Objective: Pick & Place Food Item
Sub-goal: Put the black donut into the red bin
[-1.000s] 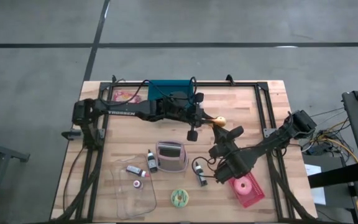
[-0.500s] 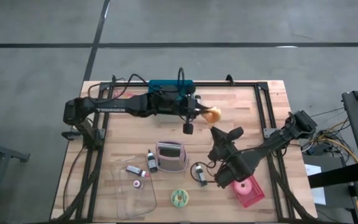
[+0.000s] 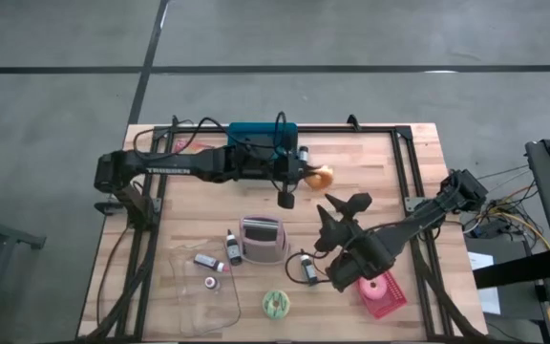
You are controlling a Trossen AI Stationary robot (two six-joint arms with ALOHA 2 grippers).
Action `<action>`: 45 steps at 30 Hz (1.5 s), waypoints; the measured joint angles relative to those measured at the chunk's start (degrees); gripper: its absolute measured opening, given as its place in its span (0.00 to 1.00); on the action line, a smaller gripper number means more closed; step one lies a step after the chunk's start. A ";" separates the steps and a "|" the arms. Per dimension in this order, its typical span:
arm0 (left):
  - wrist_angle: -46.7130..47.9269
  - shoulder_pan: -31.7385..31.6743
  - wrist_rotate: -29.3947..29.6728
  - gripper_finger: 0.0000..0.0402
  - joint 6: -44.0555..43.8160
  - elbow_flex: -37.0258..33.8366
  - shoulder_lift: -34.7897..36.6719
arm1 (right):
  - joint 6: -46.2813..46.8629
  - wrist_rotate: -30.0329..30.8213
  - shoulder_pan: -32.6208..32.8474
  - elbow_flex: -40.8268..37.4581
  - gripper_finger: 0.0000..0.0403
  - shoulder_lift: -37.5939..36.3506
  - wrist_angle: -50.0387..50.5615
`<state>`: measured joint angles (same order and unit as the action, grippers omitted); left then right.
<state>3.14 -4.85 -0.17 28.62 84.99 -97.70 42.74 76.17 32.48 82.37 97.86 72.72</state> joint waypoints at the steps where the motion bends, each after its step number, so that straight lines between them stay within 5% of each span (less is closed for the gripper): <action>1: 0.50 -0.01 0.78 0.01 0.93 -0.01 0.79 | 0.77 0.13 0.35 -0.14 0.48 -0.07 0.33; 12: -3.83 0.92 1.62 0.01 10.36 -12.21 14.79 | 11.27 3.69 6.73 -4.42 0.54 -3.75 0.60; 18: -18.76 4.26 -12.30 0.01 24.37 -28.31 23.30 | 19.62 7.36 10.20 -8.38 0.54 -8.04 0.41; 24: -20.99 7.17 -17.26 0.01 26.74 -35.39 28.27 | 24.74 9.55 13.66 -11.50 0.54 -11.89 0.19; 34: -19.32 9.23 -13.48 0.01 36.33 -32.12 26.53 | 27.54 13.90 17.00 -12.66 0.54 -15.41 0.09; 45: -14.96 8.23 -12.35 0.01 39.98 -17.98 16.02 | 27.76 13.87 17.58 -12.75 0.54 -15.36 -0.29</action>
<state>-11.82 3.38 -12.51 68.60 67.01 -81.67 70.50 90.04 50.06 69.63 82.51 72.44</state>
